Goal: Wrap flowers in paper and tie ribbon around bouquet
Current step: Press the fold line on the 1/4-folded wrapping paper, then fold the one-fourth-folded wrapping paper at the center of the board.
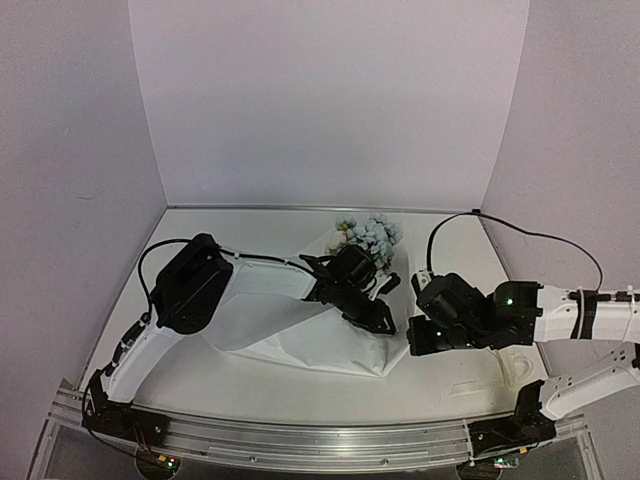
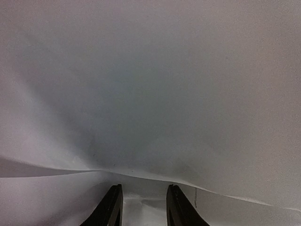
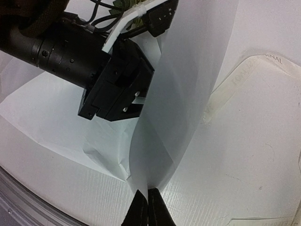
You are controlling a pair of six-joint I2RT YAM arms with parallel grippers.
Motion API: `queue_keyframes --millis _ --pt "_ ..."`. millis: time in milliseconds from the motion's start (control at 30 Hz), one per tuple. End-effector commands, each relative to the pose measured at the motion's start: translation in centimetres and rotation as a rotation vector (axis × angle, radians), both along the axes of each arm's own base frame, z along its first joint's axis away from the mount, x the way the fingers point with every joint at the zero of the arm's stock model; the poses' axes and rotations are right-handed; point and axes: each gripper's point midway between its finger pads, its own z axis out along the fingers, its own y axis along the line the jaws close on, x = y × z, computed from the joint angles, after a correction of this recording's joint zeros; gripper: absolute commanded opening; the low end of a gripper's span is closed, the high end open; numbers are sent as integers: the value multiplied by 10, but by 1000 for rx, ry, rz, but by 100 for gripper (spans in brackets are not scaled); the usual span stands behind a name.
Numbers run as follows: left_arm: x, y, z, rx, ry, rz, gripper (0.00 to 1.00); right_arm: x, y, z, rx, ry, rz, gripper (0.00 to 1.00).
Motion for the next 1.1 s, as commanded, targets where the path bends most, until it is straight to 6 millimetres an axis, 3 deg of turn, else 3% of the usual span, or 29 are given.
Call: queue_keyframes --millis 0,267,367,533,667,767,900,1067 --pt "22 20 43 -20 -109 64 38 -3 -13 15 -23 -26 -5 0" --pt "4 44 126 -152 -167 17 48 -13 -46 9 -97 -38 -10 0" --pt "-9 66 131 -130 -130 37 47 -13 -51 4 -122 -33 -19 0" --pt "-48 122 125 -63 -61 43 44 -10 -58 -1 -152 -42 -62 0" --pt "-82 172 96 30 -5 40 42 -5 -66 -3 -176 -67 -118 0" --pt "-88 205 68 150 -10 95 44 -3 -66 -5 -208 -59 -120 0" --pt "-92 224 48 220 -8 123 51 -3 -60 -10 -235 -34 -105 0" --pt "-82 226 33 265 -14 141 55 -3 -58 -13 -248 -23 -102 0"
